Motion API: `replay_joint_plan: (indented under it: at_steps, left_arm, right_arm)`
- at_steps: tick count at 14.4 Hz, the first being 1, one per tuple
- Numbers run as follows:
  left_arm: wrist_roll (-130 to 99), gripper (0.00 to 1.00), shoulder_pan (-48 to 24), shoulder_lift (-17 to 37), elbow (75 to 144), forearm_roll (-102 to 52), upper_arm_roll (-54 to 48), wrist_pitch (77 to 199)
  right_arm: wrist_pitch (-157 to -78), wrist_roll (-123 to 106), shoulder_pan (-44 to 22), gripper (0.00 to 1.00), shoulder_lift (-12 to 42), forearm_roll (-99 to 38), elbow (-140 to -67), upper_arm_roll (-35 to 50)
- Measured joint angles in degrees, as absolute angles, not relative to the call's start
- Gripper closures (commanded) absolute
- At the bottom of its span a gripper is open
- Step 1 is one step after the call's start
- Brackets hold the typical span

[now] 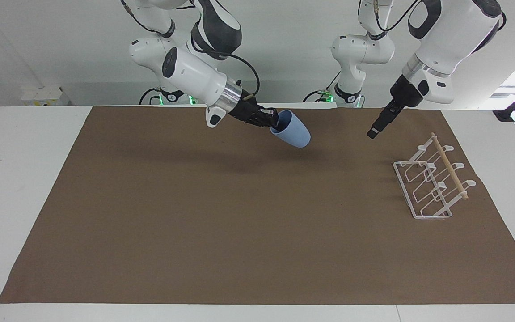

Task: Hang cup on cup holder
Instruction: 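Hold the cup with the right gripper while the left gripper approaches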

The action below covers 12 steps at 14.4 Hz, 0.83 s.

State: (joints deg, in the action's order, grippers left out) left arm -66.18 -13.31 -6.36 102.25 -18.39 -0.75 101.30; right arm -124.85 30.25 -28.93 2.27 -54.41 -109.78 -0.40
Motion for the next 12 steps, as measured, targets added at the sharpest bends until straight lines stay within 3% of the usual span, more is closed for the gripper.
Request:
replay_joint_plan:
  at_steps: [5, 12]
  left_arm:
    - [-88.12, 0.00, -14.69, -6.36, 102.25, -28.22, -0.93, 101.60]
    - [-93.10, 0.00, -22.33, -6.85, 105.39, -28.69, -1.29, 108.35]
  right_arm:
    - [-124.85, 30.25, -28.93, 1.00, 2.27, -54.41, -109.79, -0.40]
    - [-124.85, 30.25, -28.93, 1.00, 2.27, -54.41, -109.81, -0.40]
